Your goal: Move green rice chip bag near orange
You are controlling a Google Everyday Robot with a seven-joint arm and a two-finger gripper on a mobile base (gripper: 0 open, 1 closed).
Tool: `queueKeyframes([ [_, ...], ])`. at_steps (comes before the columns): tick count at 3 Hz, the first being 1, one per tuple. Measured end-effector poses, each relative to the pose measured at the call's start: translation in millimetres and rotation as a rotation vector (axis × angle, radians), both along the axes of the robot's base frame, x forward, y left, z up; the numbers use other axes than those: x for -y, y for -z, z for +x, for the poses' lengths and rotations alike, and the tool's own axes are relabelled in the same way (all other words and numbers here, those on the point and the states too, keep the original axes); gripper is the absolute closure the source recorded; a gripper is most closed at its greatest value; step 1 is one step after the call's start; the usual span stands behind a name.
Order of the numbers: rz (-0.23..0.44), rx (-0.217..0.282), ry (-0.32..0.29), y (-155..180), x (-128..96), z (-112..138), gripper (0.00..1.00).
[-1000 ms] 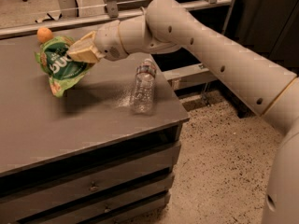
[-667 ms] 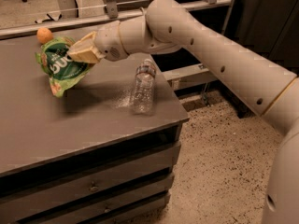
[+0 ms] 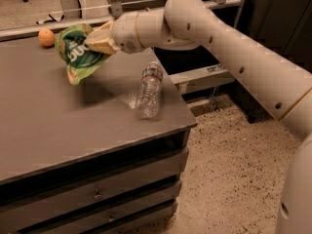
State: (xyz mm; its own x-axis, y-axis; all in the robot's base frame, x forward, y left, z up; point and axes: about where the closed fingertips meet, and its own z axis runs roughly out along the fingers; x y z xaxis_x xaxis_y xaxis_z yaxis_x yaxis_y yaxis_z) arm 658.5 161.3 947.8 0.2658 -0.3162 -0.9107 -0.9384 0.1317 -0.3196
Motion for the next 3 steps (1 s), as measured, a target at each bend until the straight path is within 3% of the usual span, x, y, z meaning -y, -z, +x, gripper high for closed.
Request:
queueKeyframes([
  [1,0.01,0.055,0.1,-7,30,45,1.0],
  [2,0.026,0.079,0.165,-8,48,87,1.0],
  [3,0.051,0.083,0.198,-5,49,128,1.0],
])
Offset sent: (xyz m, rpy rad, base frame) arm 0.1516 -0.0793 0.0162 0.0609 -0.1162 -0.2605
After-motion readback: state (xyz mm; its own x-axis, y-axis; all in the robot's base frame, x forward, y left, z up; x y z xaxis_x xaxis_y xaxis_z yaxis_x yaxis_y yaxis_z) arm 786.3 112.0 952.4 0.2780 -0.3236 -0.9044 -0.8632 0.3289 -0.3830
